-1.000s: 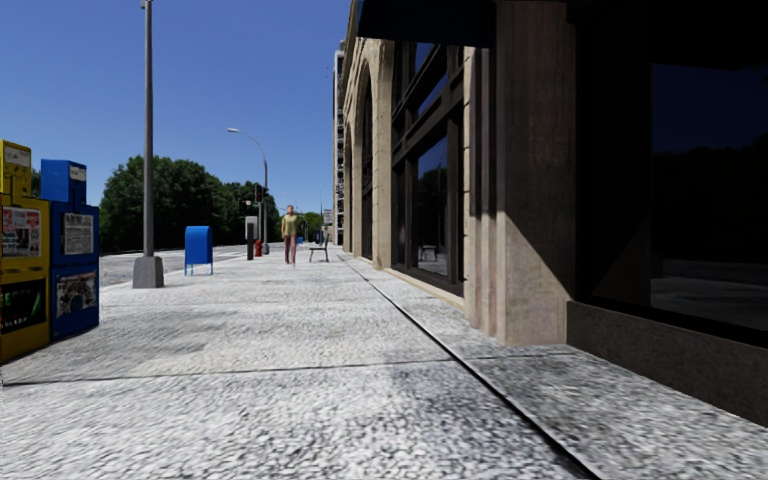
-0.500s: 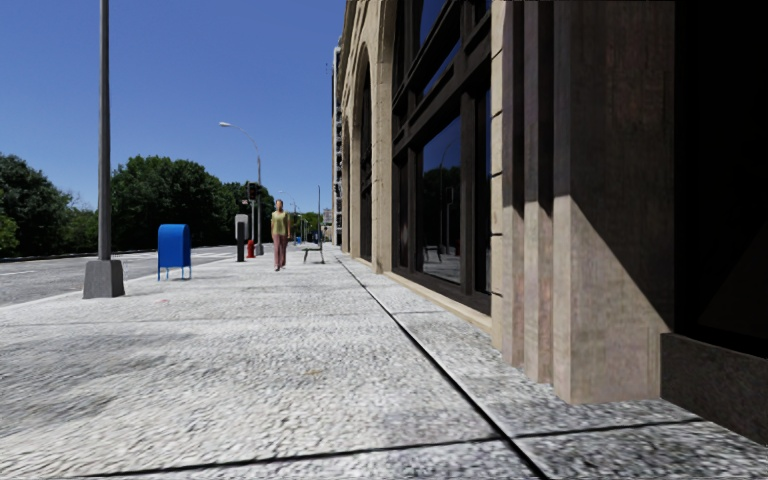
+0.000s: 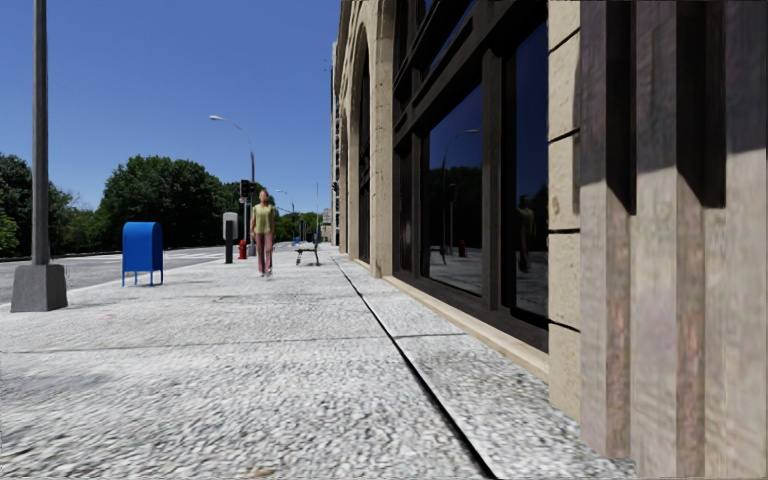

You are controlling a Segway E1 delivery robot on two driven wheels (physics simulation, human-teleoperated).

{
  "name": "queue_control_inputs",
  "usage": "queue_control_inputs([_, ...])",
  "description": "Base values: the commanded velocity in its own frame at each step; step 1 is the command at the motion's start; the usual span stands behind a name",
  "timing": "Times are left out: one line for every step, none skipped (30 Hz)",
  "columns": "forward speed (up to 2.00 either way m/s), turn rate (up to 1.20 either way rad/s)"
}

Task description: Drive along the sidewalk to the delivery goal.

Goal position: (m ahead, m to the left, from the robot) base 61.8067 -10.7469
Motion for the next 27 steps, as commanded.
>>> queue_control_inputs([2.00, 0.00])
queue_control_inputs([2.00, 0.00])
queue_control_inputs([2.00, 0.00])
queue_control_inputs([2.00, 0.00])
queue_control_inputs([2.00, 0.00])
queue_control_inputs([2.00, 0.00])
queue_control_inputs([2.00, 0.00])
queue_control_inputs([2.00, 0.00])
queue_control_inputs([2.00, 0.00])
queue_control_inputs([2.00, 0.00])
queue_control_inputs([2.00, 0.00])
queue_control_inputs([2.00, 0.00])
queue_control_inputs([2.00, 0.00])
queue_control_inputs([2.00, 0.00])
queue_control_inputs([2.00, 0.00])
queue_control_inputs([2.00, 0.00])
queue_control_inputs([2.00, 0.00])
queue_control_inputs([2.00, 0.00])
queue_control_inputs([2.00, 0.00])
queue_control_inputs([2.00, 0.00])
queue_control_inputs([2.00, 0.00])
queue_control_inputs([2.00, 0.01])
queue_control_inputs([2.00, 0.01])
queue_control_inputs([2.00, 0.01])
queue_control_inputs([2.00, 0.01])
queue_control_inputs([2.00, 0.03])
queue_control_inputs([2.00, 0.11])
